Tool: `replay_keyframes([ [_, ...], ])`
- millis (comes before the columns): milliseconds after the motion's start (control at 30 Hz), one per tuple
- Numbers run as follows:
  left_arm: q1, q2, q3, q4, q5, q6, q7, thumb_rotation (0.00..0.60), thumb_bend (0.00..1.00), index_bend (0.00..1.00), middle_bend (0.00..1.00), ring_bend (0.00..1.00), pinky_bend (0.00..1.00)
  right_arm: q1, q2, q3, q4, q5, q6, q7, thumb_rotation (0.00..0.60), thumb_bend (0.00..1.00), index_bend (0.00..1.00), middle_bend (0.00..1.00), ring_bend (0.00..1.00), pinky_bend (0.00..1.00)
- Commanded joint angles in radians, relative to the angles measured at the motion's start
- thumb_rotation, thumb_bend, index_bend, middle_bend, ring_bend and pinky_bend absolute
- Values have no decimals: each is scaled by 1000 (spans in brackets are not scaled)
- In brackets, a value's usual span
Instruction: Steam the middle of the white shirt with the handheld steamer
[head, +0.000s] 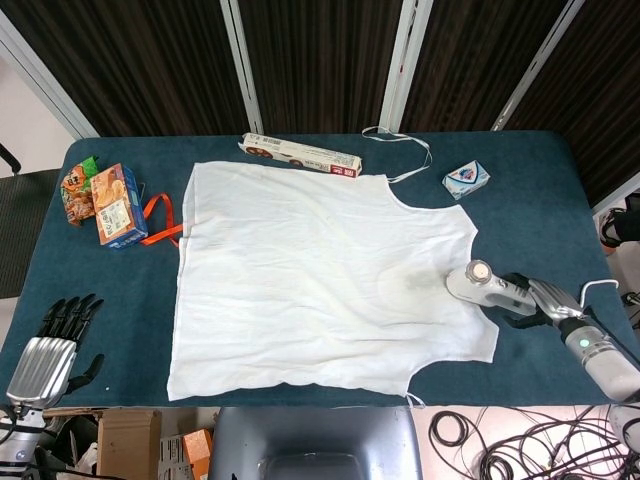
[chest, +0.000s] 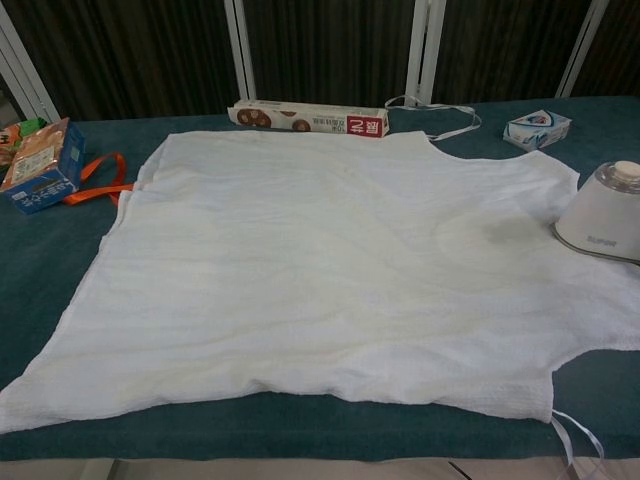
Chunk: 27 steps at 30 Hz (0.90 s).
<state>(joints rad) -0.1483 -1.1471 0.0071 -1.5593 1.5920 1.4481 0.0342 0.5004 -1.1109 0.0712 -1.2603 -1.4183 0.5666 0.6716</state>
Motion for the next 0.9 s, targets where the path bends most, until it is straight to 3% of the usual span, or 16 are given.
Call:
replay_keyframes([
  [33,0,0,0,0,1,1,0,600,376,0,41,1,0,10,-9,-14,20,-27,4,44,600,237,266,245,206,343],
  [467,0,2,0,-1,1,3,-4,600,377,0,43,5,0,27,-19,-53,63,-50,4,131,600,259,349,304,295,432],
  [667,1,3,1,0,5,7,-7,600,377,0,44,5,0,35,-13,-64,65,-39,-11,135,600,259,318,305,298,438],
  [900,-1,3,1,0,4,5,-8,600,377,0,44,5,0,45,-5,-70,56,-33,-18,143,600,267,406,367,382,516],
])
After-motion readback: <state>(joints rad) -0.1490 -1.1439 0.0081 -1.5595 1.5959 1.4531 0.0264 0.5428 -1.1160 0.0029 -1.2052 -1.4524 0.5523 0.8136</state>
